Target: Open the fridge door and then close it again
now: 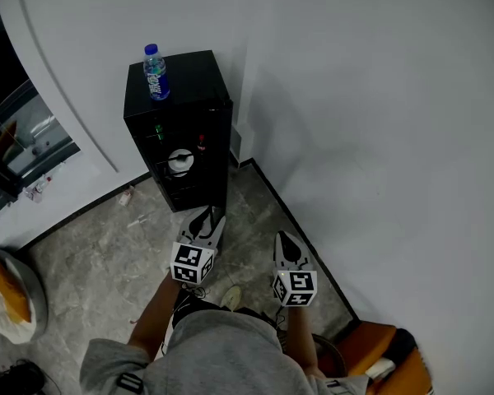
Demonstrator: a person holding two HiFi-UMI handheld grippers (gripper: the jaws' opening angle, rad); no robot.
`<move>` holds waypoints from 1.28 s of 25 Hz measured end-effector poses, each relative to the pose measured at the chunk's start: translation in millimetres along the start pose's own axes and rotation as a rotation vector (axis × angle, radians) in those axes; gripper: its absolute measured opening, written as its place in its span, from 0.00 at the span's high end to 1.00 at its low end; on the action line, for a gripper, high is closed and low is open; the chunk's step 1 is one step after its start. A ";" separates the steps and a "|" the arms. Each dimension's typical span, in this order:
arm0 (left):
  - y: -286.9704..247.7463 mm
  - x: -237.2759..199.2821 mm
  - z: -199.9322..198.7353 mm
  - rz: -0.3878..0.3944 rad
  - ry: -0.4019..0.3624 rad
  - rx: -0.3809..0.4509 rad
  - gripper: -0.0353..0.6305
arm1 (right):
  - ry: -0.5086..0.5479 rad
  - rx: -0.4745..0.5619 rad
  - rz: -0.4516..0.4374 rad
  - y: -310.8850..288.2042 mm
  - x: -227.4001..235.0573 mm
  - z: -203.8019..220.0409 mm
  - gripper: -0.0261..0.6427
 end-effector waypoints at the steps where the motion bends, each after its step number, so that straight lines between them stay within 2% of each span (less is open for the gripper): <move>1: -1.0 2.3 -0.1 0.008 -0.001 0.001 0.71 | 0.000 0.000 0.005 1.3 0.8 -0.1 0.92; 17: -24.6 42.8 0.7 0.153 -0.013 -0.016 0.71 | -0.011 0.011 0.099 28.4 23.3 1.1 0.92; 32: -63.3 85.3 0.3 0.245 -0.014 -0.016 0.71 | -0.021 0.015 0.188 49.3 53.3 3.3 0.92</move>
Point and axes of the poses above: the fingertips, and each gripper's own axes: y backward along the fingers, x to its right, z out of its underside, the point moved 4 cm from there along y, backward along the fingers, and after that the axes turned 3 degrees about x, right-handed, at the moved point
